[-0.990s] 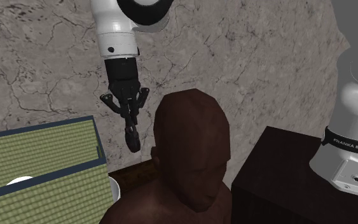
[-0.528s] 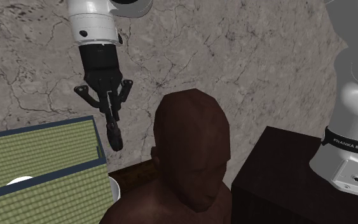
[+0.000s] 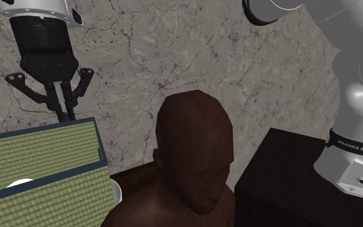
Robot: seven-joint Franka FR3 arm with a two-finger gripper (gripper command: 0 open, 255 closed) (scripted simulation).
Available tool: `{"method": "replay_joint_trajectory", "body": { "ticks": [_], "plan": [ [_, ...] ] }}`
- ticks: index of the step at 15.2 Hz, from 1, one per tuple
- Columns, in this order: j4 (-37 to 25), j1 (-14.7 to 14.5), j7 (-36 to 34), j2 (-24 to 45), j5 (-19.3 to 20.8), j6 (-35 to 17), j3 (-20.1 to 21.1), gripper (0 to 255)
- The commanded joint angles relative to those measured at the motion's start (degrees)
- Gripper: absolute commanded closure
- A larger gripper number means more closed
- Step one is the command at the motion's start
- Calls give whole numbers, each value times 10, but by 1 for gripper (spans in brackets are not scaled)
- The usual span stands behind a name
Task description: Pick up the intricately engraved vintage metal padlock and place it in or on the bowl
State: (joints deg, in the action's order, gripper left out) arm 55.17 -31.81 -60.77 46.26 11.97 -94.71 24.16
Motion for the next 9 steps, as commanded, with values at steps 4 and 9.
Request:
{"method": "replay_joint_trajectory", "body": {
  "ticks": [4,9],
  "plan": [
    [-45,-21,-7,41,8,4,-6,255],
    [-4,-13,-9,41,9,-35,-6,255]
  ]
}}
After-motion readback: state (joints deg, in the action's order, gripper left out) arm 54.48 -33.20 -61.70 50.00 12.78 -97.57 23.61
